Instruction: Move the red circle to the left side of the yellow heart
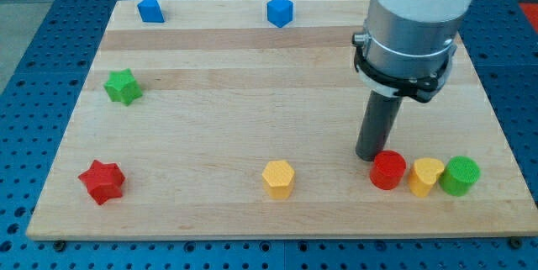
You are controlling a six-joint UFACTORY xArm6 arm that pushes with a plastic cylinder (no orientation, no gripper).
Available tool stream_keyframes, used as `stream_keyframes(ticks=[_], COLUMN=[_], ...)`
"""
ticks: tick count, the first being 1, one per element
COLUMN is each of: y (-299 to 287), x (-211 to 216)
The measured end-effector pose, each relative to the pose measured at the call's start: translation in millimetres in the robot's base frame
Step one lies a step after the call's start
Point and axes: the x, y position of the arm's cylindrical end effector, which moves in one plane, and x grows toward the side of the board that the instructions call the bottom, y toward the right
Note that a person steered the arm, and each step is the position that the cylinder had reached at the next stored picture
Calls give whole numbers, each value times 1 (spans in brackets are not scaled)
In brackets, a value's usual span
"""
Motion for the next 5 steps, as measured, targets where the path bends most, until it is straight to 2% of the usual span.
stream_keyframes(ticks=[3, 5], y=[19, 19], x=[-11, 6])
